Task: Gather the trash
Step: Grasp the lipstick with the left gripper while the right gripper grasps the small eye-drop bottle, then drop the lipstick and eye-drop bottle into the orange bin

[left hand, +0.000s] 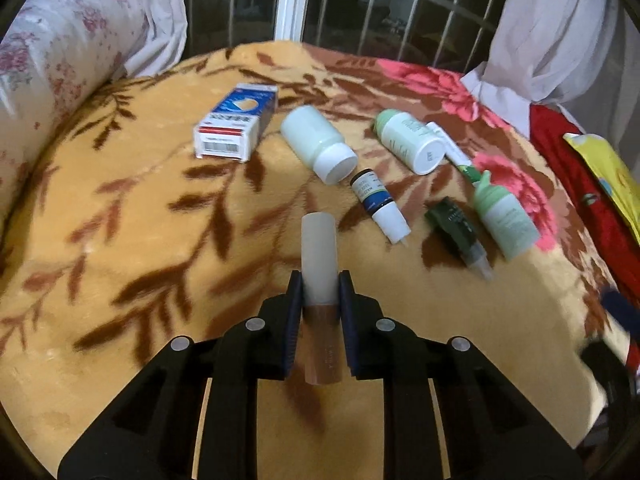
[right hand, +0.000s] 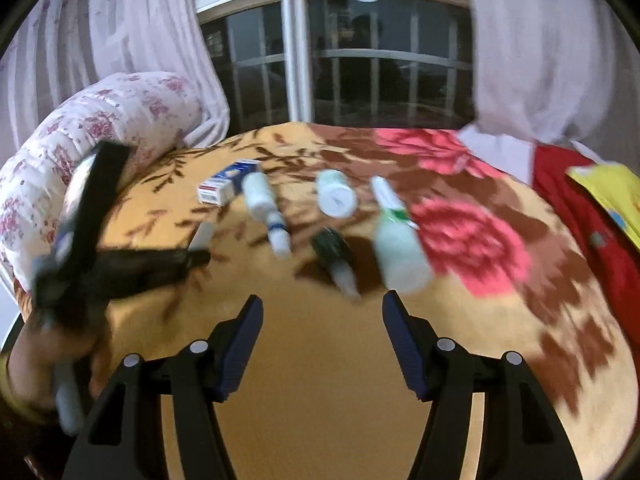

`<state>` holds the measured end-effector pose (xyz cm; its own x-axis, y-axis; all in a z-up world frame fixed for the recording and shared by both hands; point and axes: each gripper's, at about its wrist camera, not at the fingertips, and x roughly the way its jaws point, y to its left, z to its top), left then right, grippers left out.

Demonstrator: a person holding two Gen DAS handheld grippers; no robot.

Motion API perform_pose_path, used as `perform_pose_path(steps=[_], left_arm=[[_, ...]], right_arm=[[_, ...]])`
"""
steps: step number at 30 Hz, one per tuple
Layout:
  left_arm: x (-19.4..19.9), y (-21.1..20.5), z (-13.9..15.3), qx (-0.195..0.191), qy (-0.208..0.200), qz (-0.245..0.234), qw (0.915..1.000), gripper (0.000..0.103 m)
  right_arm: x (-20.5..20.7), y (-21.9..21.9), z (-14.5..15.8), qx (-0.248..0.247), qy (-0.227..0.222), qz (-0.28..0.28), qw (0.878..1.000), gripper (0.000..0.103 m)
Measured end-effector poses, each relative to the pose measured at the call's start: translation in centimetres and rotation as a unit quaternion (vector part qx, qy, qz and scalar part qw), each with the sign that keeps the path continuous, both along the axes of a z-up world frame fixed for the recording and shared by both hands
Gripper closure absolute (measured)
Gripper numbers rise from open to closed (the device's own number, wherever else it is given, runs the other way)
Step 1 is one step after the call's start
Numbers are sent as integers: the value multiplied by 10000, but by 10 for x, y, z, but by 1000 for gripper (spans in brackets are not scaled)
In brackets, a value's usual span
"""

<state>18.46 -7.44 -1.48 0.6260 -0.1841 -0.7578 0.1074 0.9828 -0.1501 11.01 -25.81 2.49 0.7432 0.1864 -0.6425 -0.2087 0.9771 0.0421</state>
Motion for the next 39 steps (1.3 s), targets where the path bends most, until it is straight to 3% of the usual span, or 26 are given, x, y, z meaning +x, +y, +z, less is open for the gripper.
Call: perform_pose_path(steps=[4, 10, 16, 19, 21, 22, 28, 34, 39], left_arm=[[-22, 14, 9, -24, -142, -76, 9999, 85], [-46, 30, 11, -146, -218, -142, 9996, 85], [-57, 39, 10, -247, -260, -237, 9991, 85], [-58, 42, 8, -302, -237, -247, 9990, 85], [-60, 43, 7, -313, -236, -241, 9989, 85], [-61, 44, 6, -324, -231, -243, 9989, 85], [-75, 45, 8, -387, -259, -285, 9985, 85], [-109, 46, 14, -405, -307, -374, 9980, 85], [-155, 49, 14, -430, -297, -475, 9975, 85]], right_arm=[[53, 34, -4, -184, 181, 320, 9992, 43], [128, 82, -33, -733, 545, 612, 9939, 49], [167, 101, -58, -1074, 910, 650, 9879, 52], [178, 106, -70, -1275, 1127, 685, 9830, 60], [180, 107, -72, -1213, 1173, 769, 9827, 70], [179, 107, -69, -1208, 1162, 760, 9829, 80], [147, 101, -49, -831, 965, 701, 9894, 80], [71, 92, -17, -502, 551, 678, 9949, 80], [-16, 85, 2, -194, 248, 681, 9972, 80]])
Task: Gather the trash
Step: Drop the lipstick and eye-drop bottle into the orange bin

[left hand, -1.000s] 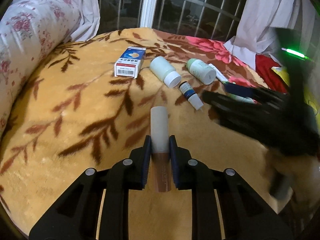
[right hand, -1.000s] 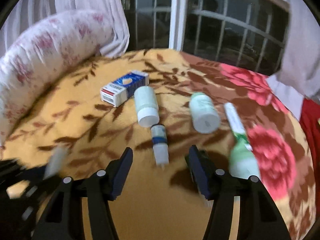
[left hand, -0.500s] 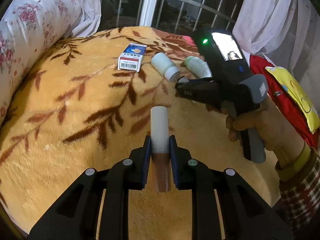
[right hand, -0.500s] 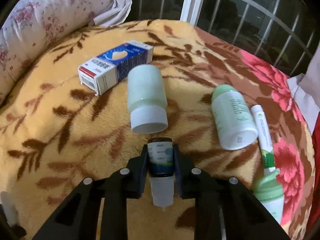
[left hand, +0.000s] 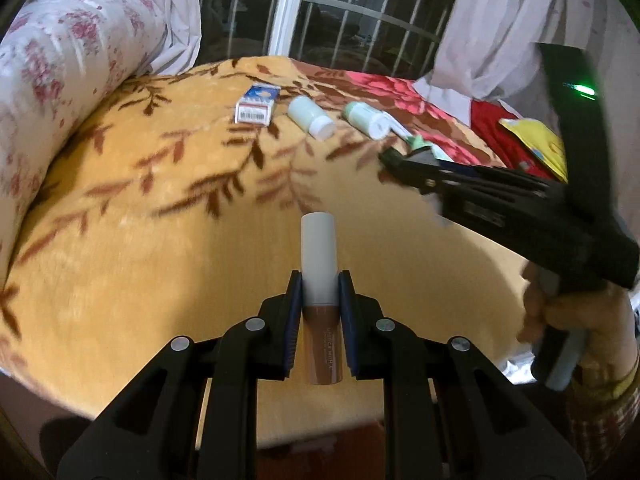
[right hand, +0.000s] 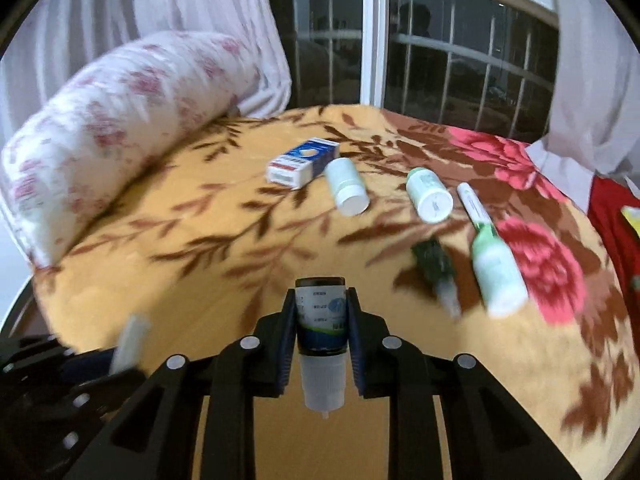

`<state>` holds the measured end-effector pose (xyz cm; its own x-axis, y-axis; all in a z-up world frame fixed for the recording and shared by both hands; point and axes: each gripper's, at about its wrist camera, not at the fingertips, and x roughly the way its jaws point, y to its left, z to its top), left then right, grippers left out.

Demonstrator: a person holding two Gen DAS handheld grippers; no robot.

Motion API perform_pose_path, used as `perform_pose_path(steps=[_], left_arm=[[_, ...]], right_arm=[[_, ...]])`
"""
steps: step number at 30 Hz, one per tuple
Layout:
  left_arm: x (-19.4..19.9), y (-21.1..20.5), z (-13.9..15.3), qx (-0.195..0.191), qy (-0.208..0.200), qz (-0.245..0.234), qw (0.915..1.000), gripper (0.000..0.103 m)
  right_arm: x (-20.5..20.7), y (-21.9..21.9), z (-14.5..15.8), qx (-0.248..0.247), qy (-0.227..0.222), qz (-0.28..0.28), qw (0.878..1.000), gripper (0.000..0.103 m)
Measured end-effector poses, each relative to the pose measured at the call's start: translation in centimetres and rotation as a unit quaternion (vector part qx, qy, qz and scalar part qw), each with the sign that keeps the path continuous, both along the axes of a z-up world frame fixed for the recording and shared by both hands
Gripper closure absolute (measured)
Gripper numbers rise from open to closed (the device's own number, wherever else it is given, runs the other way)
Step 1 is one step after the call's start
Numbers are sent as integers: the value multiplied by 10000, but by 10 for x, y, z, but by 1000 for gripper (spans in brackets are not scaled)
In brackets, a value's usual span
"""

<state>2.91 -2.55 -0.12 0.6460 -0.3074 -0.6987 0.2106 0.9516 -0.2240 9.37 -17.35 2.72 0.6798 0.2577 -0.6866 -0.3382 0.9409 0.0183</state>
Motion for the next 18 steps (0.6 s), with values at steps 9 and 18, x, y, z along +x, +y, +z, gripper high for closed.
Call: perform_pose_path(steps=[9, 18], left_arm=[[-76, -2, -32, 191, 585, -501, 9969, 85], [-111, -2, -85, 437, 1338, -597, 9882, 85]], right_arm=[[-135, 5, -29, 342, 568, 330, 9973, 80], [-173, 15, -115, 482, 1814, 231, 9819, 80]])
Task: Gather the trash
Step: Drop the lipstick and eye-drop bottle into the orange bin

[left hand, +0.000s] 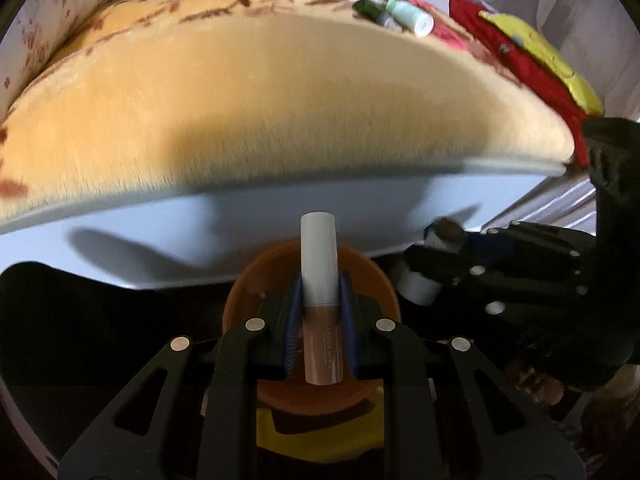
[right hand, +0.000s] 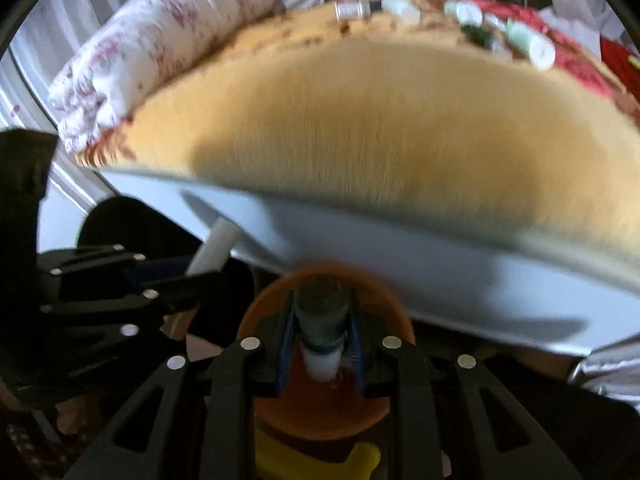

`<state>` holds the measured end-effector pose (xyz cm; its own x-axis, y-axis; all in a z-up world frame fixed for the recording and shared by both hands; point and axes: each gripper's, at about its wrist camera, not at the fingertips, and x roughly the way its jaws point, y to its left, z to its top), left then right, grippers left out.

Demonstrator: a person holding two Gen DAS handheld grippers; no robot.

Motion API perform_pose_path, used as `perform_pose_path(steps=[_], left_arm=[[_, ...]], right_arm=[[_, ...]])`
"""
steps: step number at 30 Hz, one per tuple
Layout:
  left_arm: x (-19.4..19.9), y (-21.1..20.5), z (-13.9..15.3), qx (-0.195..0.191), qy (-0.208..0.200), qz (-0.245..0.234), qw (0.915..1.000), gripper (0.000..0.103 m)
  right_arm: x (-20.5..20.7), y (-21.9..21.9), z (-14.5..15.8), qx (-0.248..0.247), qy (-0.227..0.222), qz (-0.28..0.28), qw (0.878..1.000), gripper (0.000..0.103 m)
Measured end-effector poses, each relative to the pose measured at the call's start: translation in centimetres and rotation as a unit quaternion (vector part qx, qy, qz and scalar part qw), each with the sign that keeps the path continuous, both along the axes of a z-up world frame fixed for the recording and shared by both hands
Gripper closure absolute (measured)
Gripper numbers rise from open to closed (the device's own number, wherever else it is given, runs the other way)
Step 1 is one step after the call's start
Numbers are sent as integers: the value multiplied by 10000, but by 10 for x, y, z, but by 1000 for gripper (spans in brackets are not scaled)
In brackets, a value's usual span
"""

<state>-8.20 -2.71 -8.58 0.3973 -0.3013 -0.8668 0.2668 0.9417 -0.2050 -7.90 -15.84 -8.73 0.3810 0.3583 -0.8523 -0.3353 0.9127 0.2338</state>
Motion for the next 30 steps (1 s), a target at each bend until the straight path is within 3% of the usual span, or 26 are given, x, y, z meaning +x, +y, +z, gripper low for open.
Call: perform_pose_path(steps=[8, 9, 10, 11, 12, 13, 24, 30], left_arm=[[-10, 2, -5, 17, 168, 35, 9999, 81], [-11, 2, -4, 27, 130, 57, 9999, 76], [-11, 4, -2, 65, 69, 96, 9999, 67], [-12, 6, 0, 82, 28, 133, 9999, 61], [-13, 7, 2, 99, -8, 167, 9998, 52], [-13, 7, 4, 117, -42, 203, 9997, 50], [-2, 4, 12, 241, -142, 212, 9994, 50], [20, -1, 37, 289, -489, 289, 9980, 50]], right_arm=[[-14, 17, -26, -164, 340, 204, 9991, 77], [-14, 18, -27, -228, 361, 200, 9989, 62], [-15, 19, -28, -334, 331, 207, 9987, 56], [-16, 19, -28, -396, 267, 183, 9987, 51], [-17, 18, -26, -456, 202, 156, 9986, 51], [-17, 17, -25, -457, 181, 149, 9987, 51], [-5, -9, 1, -259, -195, -229, 9992, 48], [14, -33, 38, -217, -790, -530, 9952, 46]])
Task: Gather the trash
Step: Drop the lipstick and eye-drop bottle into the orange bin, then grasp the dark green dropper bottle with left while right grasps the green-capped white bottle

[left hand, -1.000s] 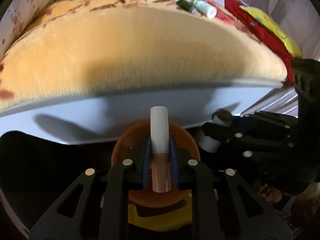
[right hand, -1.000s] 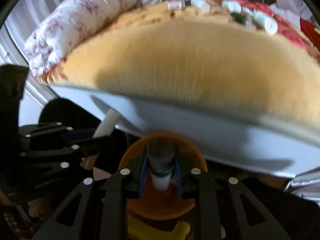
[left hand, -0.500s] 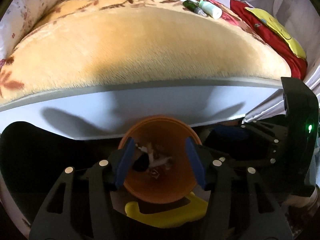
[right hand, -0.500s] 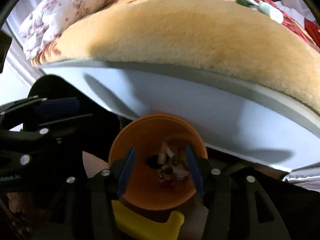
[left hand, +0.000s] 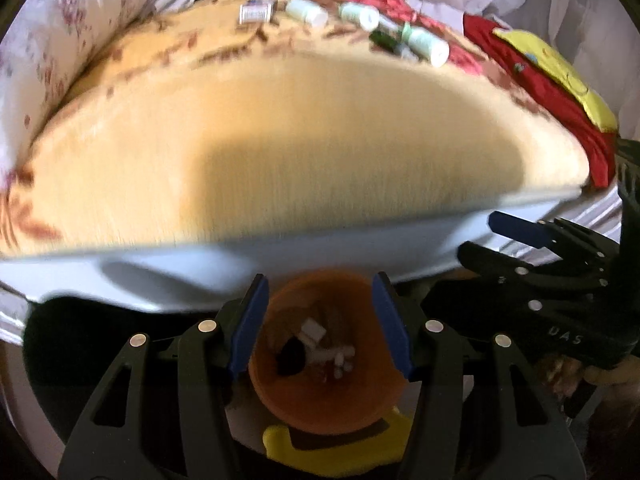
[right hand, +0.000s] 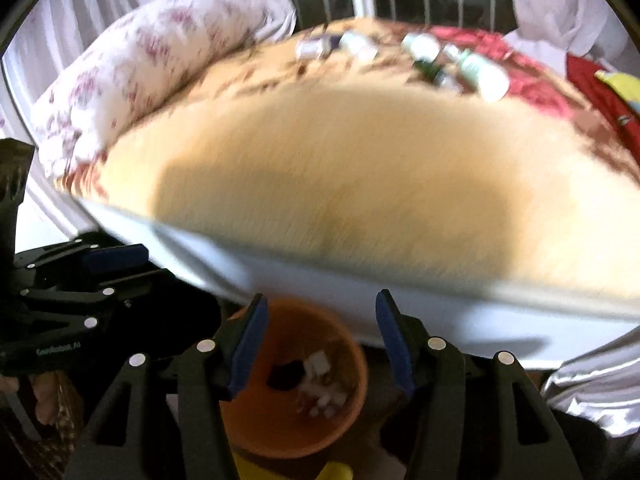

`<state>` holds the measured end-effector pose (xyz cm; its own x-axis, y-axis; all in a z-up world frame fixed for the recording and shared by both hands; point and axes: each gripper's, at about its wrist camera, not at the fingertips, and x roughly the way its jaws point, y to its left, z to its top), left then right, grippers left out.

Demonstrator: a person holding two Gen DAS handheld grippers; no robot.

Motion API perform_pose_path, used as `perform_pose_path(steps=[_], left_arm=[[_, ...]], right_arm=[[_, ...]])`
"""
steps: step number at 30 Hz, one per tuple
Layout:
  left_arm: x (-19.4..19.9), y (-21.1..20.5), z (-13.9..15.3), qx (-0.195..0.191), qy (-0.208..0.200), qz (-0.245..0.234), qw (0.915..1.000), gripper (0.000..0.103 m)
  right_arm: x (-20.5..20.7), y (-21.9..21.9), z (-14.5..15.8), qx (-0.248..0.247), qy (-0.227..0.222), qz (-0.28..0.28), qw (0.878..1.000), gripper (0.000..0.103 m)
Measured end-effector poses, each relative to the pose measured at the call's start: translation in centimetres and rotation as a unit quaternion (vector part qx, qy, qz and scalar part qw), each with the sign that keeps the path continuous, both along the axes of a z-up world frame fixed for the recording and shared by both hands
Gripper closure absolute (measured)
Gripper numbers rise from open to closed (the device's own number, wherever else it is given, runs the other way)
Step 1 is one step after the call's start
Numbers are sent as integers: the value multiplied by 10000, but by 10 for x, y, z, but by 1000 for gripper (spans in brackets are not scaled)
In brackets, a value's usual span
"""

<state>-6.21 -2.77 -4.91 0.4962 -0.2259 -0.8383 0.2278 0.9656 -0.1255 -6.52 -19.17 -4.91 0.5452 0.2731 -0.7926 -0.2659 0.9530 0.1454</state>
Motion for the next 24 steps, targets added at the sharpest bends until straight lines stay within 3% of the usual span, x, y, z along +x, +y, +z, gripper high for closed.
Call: perform_pose_path(steps=[2, 6, 8, 15, 24], left_arm=[[15, -6, 16, -6, -219, 11, 9998, 50], [56, -22, 47, 60, -771, 122, 9969, 36], [86, -34, 58, 64, -912, 195, 9956, 36], [186, -94, 62, -72, -778, 216, 9967, 29], [283, -158, 26, -230, -344, 546, 9976, 29]], right_arm=[[10, -12, 15, -24, -269, -134, 9995, 44], [29, -31, 45, -171, -963, -456, 9942, 26], [38, -46, 57, -207, -1253, -600, 9901, 19], [83, -95, 81, -326, -1717, -1193, 9774, 16], [103, -131, 80, -516, -1879, -1477, 9696, 15]])
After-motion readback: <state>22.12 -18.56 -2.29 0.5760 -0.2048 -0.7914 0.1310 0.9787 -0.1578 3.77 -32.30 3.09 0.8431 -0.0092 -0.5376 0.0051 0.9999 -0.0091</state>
